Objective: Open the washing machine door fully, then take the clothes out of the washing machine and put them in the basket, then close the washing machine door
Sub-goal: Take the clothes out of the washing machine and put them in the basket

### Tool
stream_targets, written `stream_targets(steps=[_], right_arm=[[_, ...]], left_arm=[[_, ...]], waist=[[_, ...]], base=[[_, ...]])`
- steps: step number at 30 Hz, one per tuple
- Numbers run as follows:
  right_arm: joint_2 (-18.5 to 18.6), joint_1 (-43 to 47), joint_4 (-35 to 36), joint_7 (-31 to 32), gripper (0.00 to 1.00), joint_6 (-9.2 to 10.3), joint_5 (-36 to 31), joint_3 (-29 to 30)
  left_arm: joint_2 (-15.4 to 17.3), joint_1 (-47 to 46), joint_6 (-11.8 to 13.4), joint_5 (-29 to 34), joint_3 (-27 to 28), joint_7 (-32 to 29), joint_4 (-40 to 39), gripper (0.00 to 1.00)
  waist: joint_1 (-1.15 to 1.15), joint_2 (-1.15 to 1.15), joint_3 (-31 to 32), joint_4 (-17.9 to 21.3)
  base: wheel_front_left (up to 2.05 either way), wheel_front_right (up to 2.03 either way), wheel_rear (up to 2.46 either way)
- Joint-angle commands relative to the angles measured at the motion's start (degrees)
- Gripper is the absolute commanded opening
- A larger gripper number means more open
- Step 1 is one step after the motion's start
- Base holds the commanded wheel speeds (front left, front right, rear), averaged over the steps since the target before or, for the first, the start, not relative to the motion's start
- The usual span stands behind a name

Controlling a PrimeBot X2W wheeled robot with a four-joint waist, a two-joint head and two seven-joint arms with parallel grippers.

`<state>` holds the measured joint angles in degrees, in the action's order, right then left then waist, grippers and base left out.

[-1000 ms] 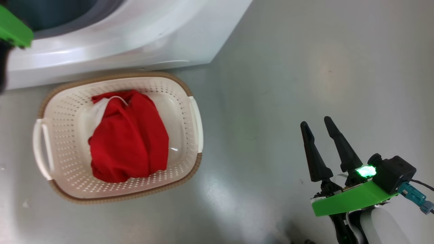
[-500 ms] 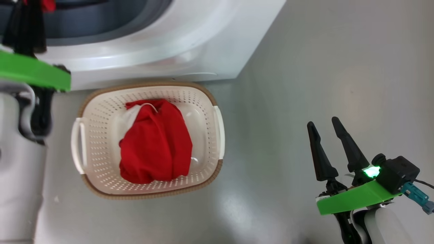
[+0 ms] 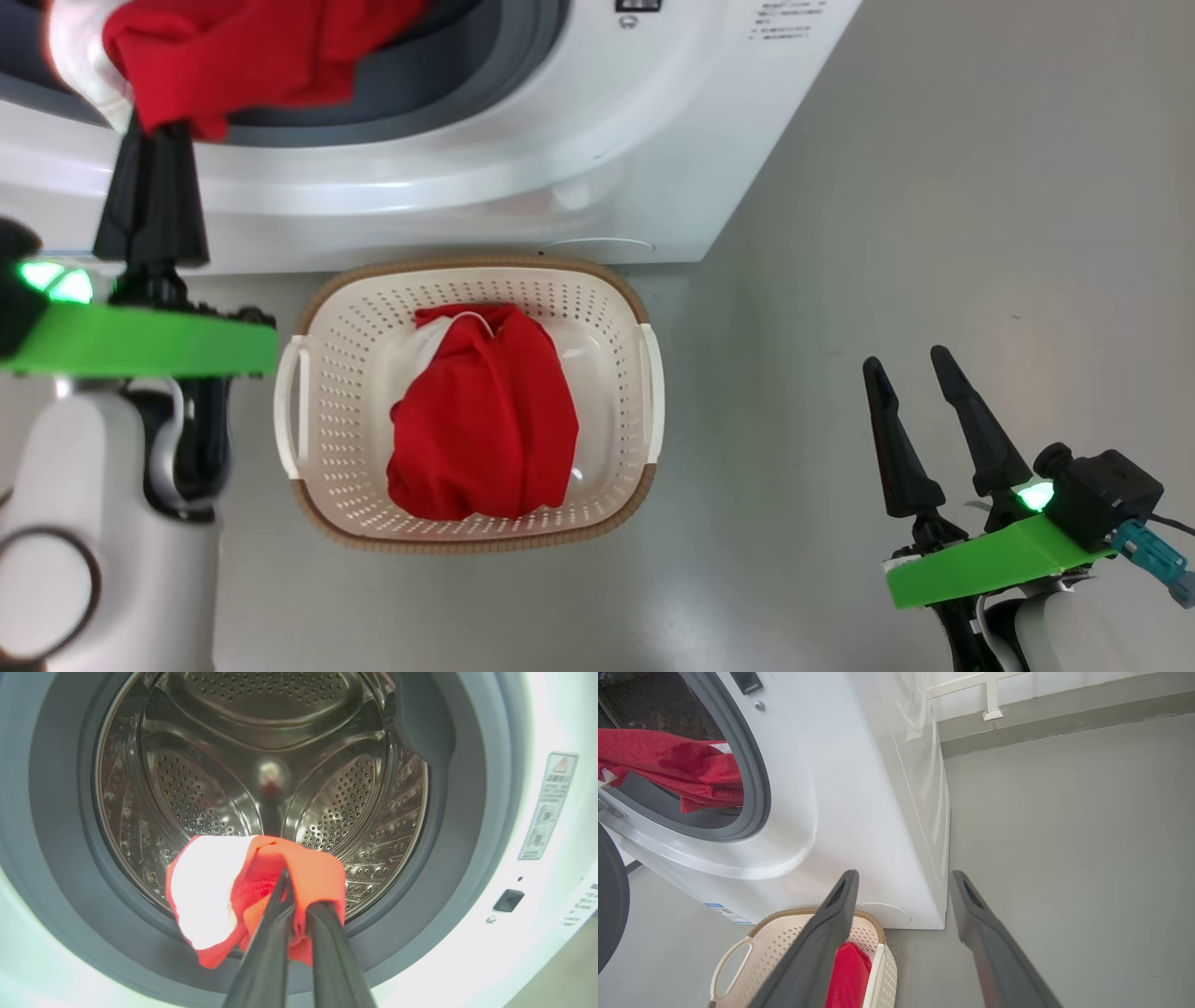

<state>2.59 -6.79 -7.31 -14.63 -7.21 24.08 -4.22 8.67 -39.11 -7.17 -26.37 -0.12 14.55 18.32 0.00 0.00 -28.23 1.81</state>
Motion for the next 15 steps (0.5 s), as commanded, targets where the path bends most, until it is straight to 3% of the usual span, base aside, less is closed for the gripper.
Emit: stream_targets(steps=[1,15], right_arm=[[0.3,1.2,1.1,-0.4,1.0,-0.28,-0.7,-1.0],[0.3,1.7,1.4,-0.4,1.0,-0.28,-0.9,-0.8]], left_arm=[[1.3,2.3,-0.3,0.7,2.3,0.4,-3.6,0.0],[-1.9,13.8,-0.3,1.1,5.2,0.4,-23.6,0.0]], waist=[[0.0,0.0,0.7,-0.7],[0.0,0.0,0.5,-1.3]], base=[[0.0,0.0,0.0],[0.0,0.0,0.0]])
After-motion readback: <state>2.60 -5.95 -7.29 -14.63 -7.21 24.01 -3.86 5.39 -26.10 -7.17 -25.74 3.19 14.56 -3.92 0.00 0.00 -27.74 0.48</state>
